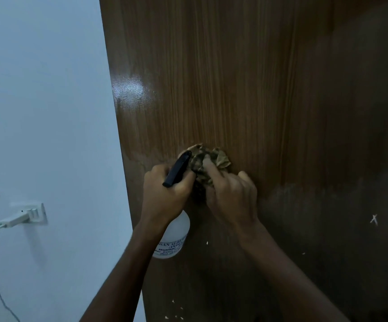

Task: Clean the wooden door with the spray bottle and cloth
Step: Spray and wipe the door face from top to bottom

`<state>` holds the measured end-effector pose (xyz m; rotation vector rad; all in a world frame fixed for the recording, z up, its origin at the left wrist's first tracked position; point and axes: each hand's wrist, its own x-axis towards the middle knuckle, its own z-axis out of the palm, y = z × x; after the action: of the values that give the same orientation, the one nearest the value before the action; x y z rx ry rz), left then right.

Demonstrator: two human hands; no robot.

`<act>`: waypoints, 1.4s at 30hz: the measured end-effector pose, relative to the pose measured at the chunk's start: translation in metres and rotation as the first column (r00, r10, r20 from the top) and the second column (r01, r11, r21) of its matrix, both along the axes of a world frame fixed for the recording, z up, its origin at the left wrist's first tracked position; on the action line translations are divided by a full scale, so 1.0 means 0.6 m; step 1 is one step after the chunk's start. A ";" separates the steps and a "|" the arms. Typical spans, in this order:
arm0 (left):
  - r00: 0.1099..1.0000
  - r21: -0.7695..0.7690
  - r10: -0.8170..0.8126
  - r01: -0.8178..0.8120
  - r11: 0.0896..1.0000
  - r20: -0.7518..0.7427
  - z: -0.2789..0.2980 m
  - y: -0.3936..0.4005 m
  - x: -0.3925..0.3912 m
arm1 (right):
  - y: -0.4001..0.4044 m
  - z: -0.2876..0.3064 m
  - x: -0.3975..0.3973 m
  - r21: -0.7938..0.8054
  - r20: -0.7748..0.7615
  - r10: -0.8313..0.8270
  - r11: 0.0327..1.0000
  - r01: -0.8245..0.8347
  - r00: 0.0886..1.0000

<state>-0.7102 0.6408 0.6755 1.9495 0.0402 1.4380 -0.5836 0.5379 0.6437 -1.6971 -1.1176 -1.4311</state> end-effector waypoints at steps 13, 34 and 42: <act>0.996 -0.007 0.081 -0.081 0.997 -0.023 0.006 0.043 -0.053 | 0.082 -0.014 -0.033 0.197 0.094 0.020 0.980 -0.038 0.995; 0.970 -0.096 0.187 -0.203 0.974 -0.153 -0.060 0.093 -0.081 | 0.115 0.122 -0.076 0.359 -0.121 0.046 0.933 0.001 0.992; 0.959 -0.050 0.214 -0.227 0.973 -0.187 -0.046 0.115 -0.108 | 0.137 -0.022 -0.106 0.152 -0.065 0.049 0.988 -0.039 0.997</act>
<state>-0.7753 0.7100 0.6479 2.0613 0.3982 1.3725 -0.6472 0.6200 0.6302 -1.5938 -0.9786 -1.3835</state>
